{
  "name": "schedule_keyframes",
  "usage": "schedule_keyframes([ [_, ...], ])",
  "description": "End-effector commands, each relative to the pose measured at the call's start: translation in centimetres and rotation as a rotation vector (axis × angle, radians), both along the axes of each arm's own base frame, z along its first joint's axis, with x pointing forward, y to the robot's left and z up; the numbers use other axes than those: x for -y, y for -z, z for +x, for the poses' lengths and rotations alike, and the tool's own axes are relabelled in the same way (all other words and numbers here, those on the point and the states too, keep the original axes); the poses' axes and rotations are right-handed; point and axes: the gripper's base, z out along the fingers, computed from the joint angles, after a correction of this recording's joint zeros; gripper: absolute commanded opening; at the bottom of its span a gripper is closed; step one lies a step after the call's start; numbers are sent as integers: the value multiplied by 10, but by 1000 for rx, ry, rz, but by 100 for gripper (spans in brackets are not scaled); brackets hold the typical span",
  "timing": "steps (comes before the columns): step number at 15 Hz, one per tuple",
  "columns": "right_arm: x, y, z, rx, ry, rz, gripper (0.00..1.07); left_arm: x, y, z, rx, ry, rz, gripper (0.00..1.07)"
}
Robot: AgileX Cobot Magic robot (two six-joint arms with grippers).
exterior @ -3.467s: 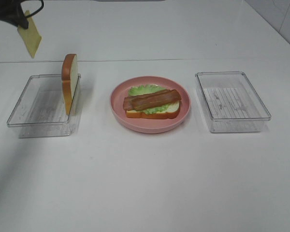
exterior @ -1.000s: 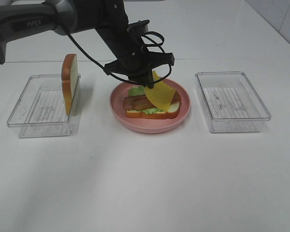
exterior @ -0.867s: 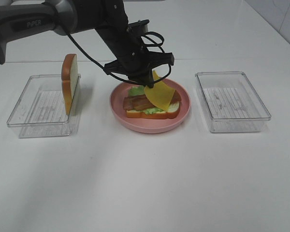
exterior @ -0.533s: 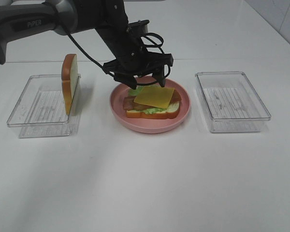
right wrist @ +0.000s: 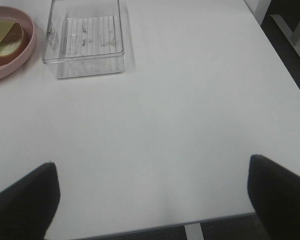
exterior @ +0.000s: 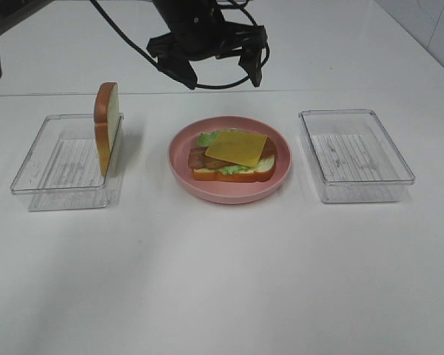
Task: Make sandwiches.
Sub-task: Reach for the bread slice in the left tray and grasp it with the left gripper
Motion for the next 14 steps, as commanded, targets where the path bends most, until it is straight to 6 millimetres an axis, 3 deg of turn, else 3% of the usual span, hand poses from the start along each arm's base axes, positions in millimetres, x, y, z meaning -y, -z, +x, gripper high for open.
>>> schedule_keyframes([
  [1,0,-1,-4,38,1,-10,99,-8,-29,-8,17,7,46,102],
  [5,0,-1,-4,38,1,-10,99,-18,-71,-19,100,-6,37,102],
  [7,0,-1,-4,38,1,-10,99,-31,-106,-31,175,-33,50,102],
  [8,0,-1,-4,38,1,-10,99,-36,-111,-31,181,-48,57,102],
  [10,0,-1,-4,38,1,-10,99,-69,-133,-41,181,-106,81,102],
  [13,0,-1,-4,38,1,-10,99,-108,-134,-47,133,-178,132,102],
  [14,0,-1,-4,38,1,-10,99,-131,-124,-44,85,-225,164,102],
])
